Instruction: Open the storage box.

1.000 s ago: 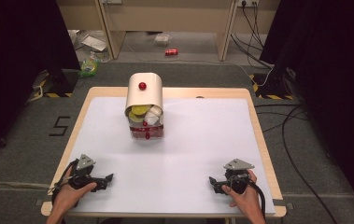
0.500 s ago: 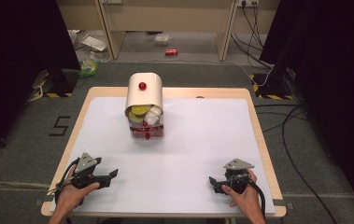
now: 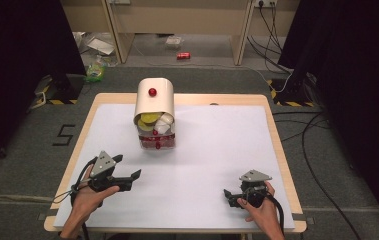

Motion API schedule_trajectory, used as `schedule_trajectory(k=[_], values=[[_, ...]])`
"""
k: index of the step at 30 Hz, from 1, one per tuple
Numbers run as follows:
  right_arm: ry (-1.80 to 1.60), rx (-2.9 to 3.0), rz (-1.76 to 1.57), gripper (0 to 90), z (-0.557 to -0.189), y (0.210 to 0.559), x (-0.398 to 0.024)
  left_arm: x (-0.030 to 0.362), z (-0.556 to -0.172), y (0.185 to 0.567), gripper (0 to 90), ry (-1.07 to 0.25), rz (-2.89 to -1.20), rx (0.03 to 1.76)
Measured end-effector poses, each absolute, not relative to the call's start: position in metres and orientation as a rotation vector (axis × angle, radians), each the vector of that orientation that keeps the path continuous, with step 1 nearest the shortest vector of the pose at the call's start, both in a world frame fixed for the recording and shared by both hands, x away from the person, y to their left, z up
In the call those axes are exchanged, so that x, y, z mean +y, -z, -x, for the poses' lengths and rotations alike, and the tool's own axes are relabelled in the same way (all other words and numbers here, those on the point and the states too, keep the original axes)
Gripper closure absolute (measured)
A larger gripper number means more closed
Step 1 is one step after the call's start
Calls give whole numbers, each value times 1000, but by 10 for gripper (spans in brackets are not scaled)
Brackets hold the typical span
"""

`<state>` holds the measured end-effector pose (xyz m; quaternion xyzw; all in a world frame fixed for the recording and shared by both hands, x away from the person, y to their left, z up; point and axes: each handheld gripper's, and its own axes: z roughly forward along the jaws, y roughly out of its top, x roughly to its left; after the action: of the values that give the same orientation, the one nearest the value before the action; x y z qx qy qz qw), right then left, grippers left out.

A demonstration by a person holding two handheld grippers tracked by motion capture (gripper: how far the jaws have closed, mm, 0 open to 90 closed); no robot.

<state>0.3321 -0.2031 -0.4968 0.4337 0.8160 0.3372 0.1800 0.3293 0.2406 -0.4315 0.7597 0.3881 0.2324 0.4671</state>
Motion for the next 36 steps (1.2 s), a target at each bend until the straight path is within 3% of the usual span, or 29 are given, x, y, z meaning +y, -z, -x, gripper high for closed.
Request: schedule_trajectory(k=[17,36], values=[[-954,2306,-1222,69,-332,497,-203,213,-354,391,153,-571,-1862,882],[-954,2310,-1227,61,-332,497,-203,202,-373,378,156,-588,-1863,844]])
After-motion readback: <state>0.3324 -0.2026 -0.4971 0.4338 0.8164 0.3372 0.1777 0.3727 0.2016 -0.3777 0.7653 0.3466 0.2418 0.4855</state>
